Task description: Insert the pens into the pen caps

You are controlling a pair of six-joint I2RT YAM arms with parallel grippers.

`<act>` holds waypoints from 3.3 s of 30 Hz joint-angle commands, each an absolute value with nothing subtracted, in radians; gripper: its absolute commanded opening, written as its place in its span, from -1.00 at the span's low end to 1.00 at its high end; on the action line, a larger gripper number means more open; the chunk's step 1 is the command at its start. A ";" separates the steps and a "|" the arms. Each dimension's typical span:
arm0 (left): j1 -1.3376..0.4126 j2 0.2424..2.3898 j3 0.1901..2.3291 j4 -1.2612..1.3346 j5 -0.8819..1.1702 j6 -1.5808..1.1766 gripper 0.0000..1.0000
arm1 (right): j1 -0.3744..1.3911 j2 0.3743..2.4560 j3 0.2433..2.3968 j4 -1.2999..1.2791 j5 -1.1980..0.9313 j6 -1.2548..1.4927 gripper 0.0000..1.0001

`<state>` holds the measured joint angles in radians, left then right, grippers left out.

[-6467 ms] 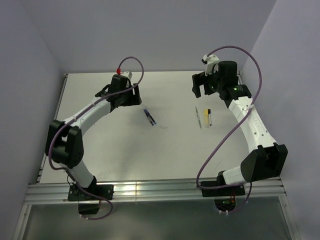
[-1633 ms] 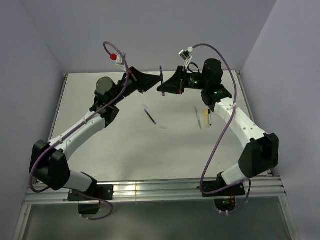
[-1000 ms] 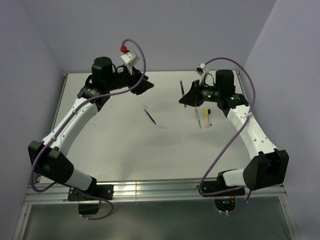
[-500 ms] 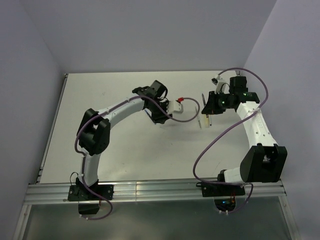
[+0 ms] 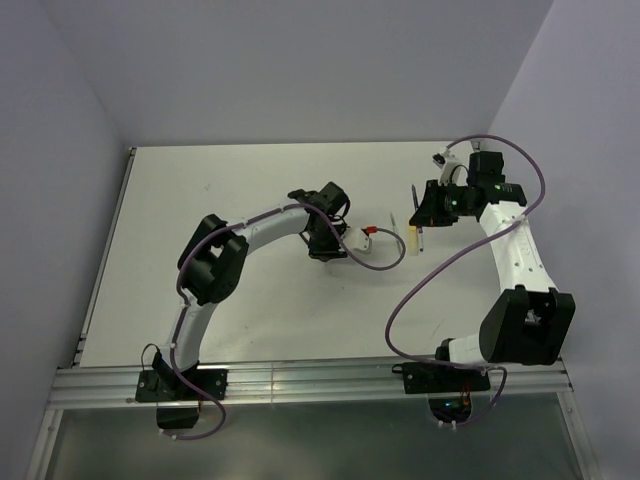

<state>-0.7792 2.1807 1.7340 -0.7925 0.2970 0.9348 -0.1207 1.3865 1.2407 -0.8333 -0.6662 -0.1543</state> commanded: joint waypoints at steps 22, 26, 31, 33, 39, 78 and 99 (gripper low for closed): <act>-0.818 2.183 1.608 -0.772 0.308 1.043 -0.52 | -0.133 1.394 1.325 -0.862 -0.669 -0.183 -1.00; -0.821 2.187 1.580 -0.749 0.295 1.031 -0.40 | -0.133 1.394 1.325 -0.865 -0.670 -0.183 -1.00; -0.822 2.201 1.591 -0.779 0.308 1.040 -0.47 | -0.133 1.404 1.335 -0.870 -0.667 -0.184 -1.00; -0.828 2.188 1.588 -0.785 0.324 1.045 -0.60 | -0.135 1.407 1.338 -0.871 -0.669 -0.186 -1.00; -0.836 2.053 1.566 -0.762 0.387 1.003 -0.99 | -0.133 1.396 1.348 -0.873 -0.696 -0.204 -1.00; -0.838 1.146 0.387 1.097 0.213 1.654 -1.00 | 0.491 1.513 1.486 -1.134 -0.969 -0.423 -1.00; -0.838 1.108 0.374 0.930 0.244 1.761 -0.99 | 0.529 1.493 1.486 -1.149 -0.913 -0.419 -1.00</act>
